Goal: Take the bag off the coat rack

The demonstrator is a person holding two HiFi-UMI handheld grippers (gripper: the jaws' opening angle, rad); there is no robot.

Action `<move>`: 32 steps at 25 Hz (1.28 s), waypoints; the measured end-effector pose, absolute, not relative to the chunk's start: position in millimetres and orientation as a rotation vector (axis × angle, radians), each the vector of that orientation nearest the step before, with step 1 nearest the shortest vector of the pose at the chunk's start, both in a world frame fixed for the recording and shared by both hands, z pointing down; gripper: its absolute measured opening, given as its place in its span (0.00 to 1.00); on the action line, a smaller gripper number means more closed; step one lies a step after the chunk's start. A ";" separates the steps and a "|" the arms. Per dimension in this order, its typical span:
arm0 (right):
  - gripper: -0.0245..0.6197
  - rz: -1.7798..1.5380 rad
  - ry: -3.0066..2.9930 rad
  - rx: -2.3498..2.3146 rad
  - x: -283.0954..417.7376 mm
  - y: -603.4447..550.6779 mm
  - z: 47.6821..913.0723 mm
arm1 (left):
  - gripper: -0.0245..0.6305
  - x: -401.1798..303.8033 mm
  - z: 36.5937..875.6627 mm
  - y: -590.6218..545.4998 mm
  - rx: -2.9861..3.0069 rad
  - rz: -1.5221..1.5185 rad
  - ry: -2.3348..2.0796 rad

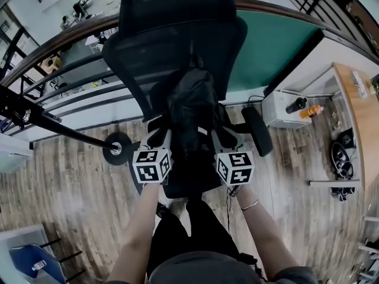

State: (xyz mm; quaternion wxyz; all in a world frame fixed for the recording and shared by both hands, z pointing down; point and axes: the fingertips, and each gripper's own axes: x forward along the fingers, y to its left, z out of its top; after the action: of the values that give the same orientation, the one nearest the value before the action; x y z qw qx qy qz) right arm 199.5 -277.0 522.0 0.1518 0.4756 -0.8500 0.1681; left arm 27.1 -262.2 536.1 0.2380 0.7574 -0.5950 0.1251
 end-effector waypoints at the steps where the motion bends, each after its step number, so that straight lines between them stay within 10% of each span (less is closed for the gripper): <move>1: 0.15 0.482 -2.445 1.370 199.1 -271.9 518.5 | 0.17 27.5 531.2 -257.7 2.088 0.343 -1.632; 32: 0.04 0.432 -2.488 1.570 177.0 -122.7 447.8 | 0.08 -6.8 461.4 -137.1 2.280 0.304 -1.602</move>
State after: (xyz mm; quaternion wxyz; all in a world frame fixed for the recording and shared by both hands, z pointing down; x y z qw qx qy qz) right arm 177.0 -122.7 447.8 0.0839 0.5262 -0.8337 0.1448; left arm -6.8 -137.1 461.4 0.1687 0.8017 -0.5633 0.1070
